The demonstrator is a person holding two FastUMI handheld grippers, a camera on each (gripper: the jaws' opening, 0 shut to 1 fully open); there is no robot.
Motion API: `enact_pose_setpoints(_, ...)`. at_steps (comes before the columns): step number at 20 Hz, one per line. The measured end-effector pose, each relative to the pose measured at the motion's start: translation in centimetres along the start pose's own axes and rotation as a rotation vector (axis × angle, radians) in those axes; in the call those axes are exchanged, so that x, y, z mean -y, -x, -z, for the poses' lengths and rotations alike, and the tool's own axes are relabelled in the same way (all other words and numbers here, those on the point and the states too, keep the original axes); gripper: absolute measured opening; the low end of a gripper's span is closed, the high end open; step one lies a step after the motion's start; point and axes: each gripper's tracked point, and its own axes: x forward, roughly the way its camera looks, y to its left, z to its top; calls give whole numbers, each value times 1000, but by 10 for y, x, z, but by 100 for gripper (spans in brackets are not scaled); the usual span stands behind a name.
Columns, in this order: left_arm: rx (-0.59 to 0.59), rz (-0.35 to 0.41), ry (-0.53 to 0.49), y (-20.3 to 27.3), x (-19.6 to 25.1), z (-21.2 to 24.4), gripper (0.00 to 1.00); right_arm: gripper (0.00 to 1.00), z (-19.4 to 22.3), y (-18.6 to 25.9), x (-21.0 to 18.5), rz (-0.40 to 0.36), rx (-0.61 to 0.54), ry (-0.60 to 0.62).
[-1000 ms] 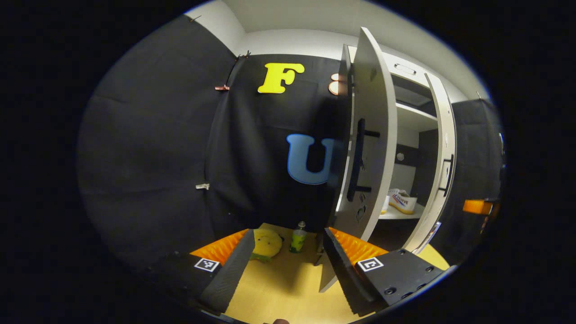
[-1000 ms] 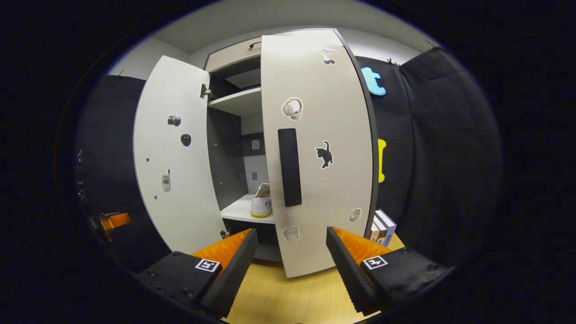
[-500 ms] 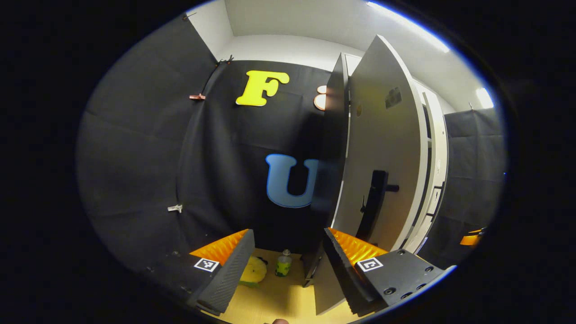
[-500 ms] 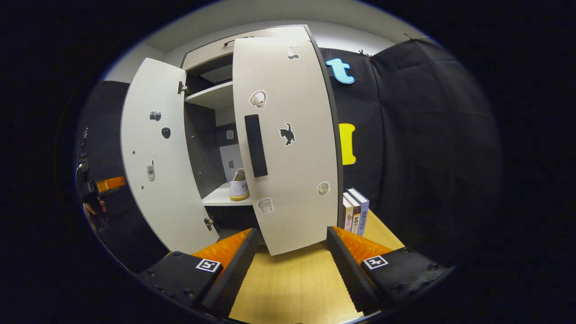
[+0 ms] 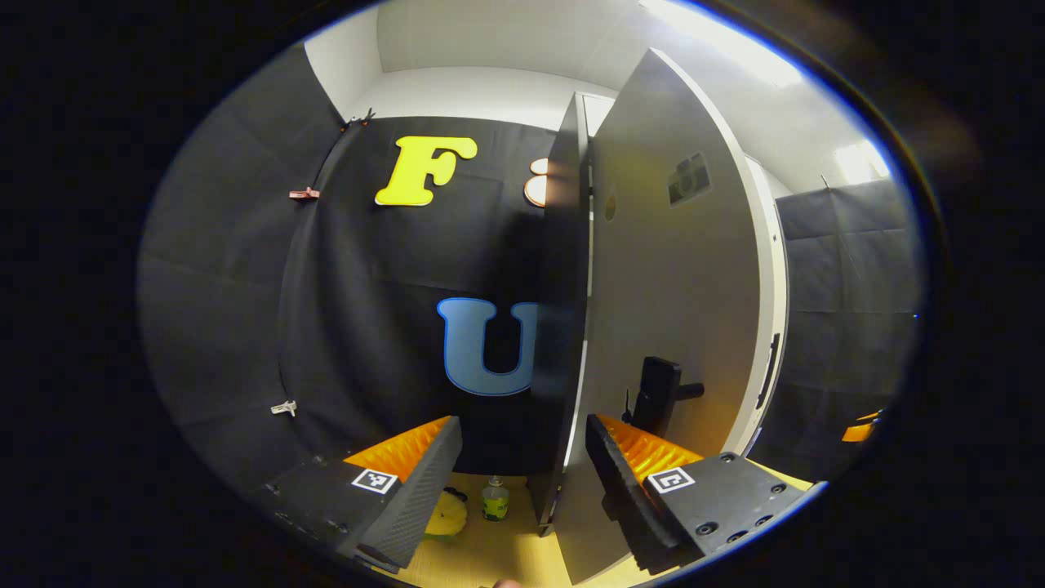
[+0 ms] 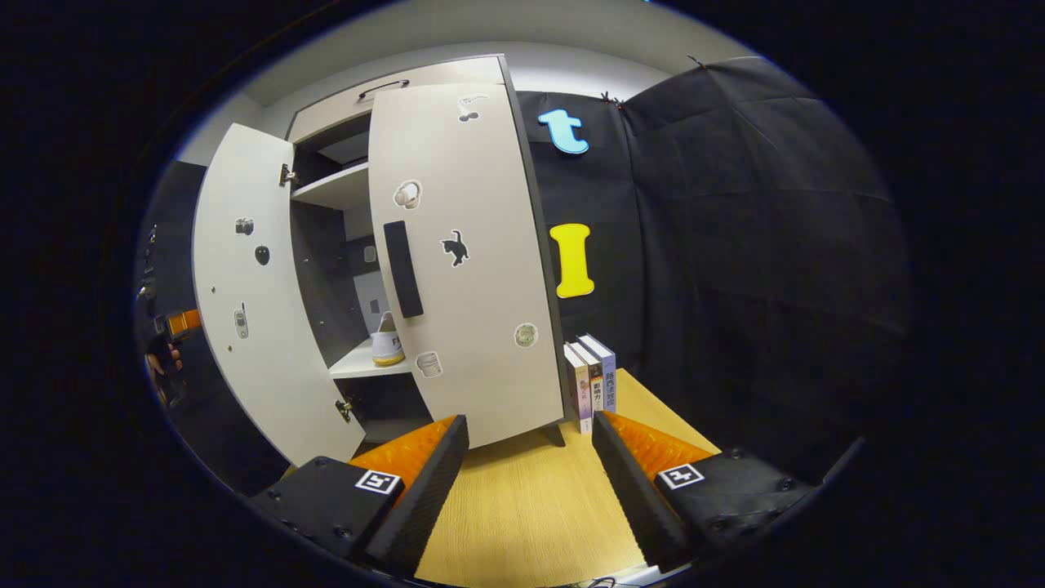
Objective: Grab one shoe with the right hand and put it into the shoe cabinet, grab the other shoe with the left hand and put it into the shoe cabinet; then close the right door with the right hand and the left door with the left hand.
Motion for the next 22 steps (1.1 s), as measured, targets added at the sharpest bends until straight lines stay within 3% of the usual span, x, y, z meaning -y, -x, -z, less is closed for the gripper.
enact_pose_setpoints(6, -14, -25, -55, -1, 20, -4, 93, 98, 7, 5, 16, 36, -3, 33)
enact_pose_setpoints(14, -5, 68, -58, -16, 115, -5, 93, 98, 16, 7, 18, 20, -28, 1)
enact_pose_setpoints(18, 8, 156, -16, -32, 178, -3, 93, 98, 4, 2, 21, -3, -24, 0)
enact_pose_setpoints(22, 27, 117, 21, -5, 213, 0, 95, 98, -13, 3, 23, -54, 8, 14)
